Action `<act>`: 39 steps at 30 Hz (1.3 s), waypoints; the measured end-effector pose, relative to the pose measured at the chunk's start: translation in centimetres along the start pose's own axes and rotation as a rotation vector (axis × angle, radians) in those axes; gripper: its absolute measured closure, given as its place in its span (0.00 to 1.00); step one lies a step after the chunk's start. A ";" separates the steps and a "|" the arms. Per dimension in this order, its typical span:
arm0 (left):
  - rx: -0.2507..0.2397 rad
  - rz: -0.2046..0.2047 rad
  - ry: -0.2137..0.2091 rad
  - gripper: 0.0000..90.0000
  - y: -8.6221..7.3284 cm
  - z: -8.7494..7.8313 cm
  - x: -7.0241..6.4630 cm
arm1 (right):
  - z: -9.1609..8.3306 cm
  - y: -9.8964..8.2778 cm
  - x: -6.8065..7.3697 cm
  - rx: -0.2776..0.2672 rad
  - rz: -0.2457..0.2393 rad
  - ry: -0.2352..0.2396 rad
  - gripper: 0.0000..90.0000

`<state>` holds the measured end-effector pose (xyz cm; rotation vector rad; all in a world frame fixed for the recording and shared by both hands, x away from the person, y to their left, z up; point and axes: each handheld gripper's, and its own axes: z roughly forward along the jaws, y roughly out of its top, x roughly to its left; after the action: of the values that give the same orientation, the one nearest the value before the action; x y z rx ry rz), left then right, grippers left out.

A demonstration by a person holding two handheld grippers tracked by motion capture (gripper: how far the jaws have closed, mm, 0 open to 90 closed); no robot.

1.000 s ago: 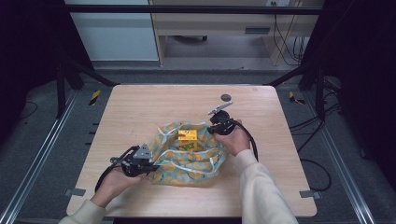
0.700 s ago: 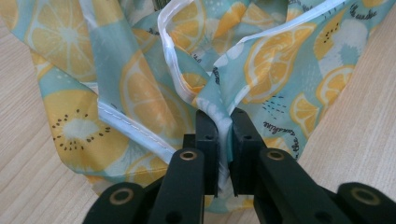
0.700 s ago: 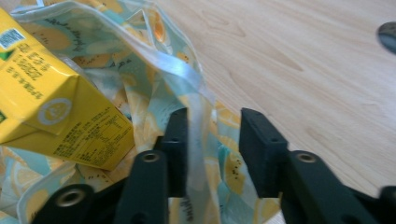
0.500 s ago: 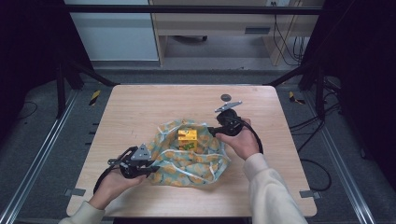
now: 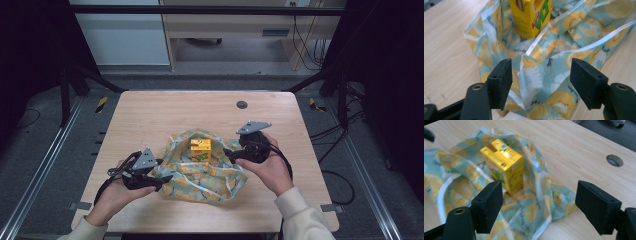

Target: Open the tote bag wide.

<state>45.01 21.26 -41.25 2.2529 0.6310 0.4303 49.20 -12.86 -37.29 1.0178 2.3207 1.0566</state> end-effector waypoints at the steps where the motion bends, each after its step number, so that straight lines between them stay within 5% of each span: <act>1: -0.001 0.003 0.002 0.37 0.2 -0.1 0.0 | -0.3 -0.4 0.3 -0.003 0.001 -0.001 0.25; 10: 0.007 0.019 0.035 0.36 2.0 -0.2 0.7 | -2.1 -3.7 2.1 -0.003 0.009 0.000 0.25; 20: 0.034 0.009 0.100 0.37 4.3 1.2 3.0 | -1.2 -6.5 2.6 0.026 0.036 -0.021 0.23; 34: 0.135 0.004 0.135 0.39 4.0 4.9 4.8 | 0.9 -8.7 2.8 0.102 0.070 0.018 0.29; 39: 0.175 -0.011 0.120 0.54 3.4 6.0 5.5 | 1.8 -9.6 2.8 0.140 0.080 0.029 0.41</act>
<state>53.47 18.83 -42.16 2.4004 0.7686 0.5253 44.03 -14.19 -45.91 1.1641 2.4239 0.9548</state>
